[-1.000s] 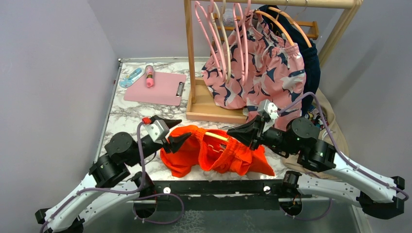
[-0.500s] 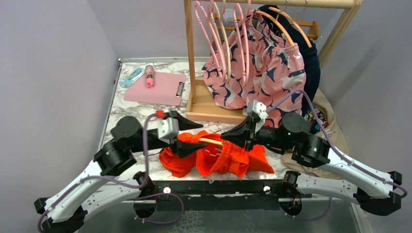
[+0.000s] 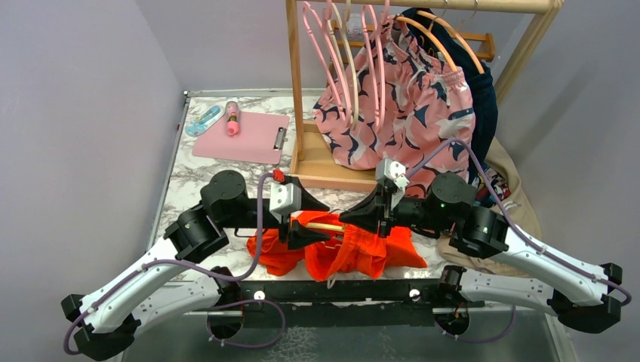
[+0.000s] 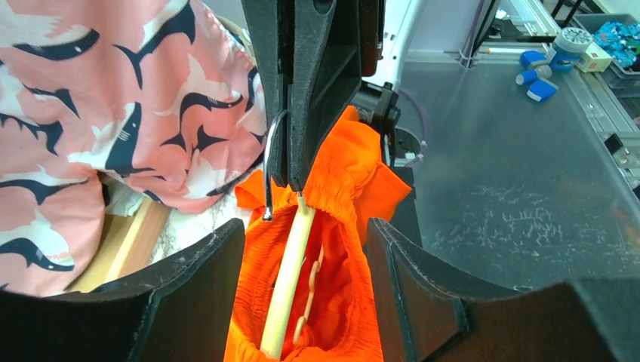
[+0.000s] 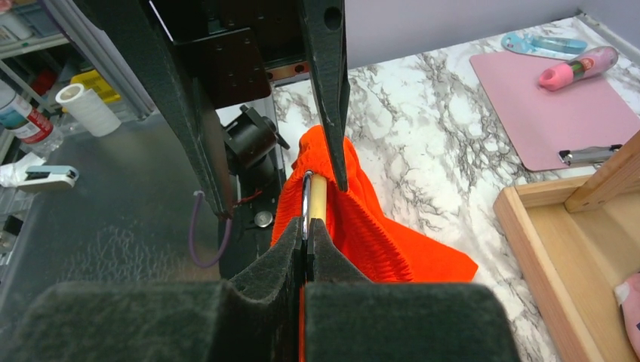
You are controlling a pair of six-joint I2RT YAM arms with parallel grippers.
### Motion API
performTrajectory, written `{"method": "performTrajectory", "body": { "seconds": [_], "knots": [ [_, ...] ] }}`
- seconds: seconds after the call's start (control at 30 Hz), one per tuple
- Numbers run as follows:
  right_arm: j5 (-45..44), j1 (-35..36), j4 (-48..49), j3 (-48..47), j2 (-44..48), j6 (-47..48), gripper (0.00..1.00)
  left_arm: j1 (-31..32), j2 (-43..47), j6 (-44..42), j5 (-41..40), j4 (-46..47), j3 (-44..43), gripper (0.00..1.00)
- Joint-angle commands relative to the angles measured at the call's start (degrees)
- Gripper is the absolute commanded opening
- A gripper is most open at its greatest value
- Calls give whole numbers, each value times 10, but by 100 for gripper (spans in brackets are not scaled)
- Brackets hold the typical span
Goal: Place the shorts on the hanger
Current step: Hang the shorts on the hanger.
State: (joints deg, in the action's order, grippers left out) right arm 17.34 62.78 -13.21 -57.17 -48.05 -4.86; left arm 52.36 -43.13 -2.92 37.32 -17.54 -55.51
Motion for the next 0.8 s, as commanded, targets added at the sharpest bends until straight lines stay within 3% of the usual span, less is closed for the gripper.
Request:
{"method": "performTrajectory", "body": {
  "seconds": [0.0, 0.5, 0.63, 0.77],
  "knots": [
    [20, 0, 30, -32, 1, 6, 1, -1, -11, -13, 25, -9, 13, 63],
    [23, -1, 31, -30, 0, 9, 1, -1, -36, -31, -2, -14, 48, 61],
    [25, -1, 34, -28, -2, 9, 1, 0, -44, -31, 4, -11, 43, 52],
    [27, -1, 36, -28, -5, 8, 1, -1, -50, -34, 5, -9, 44, 37]
  ]
}}
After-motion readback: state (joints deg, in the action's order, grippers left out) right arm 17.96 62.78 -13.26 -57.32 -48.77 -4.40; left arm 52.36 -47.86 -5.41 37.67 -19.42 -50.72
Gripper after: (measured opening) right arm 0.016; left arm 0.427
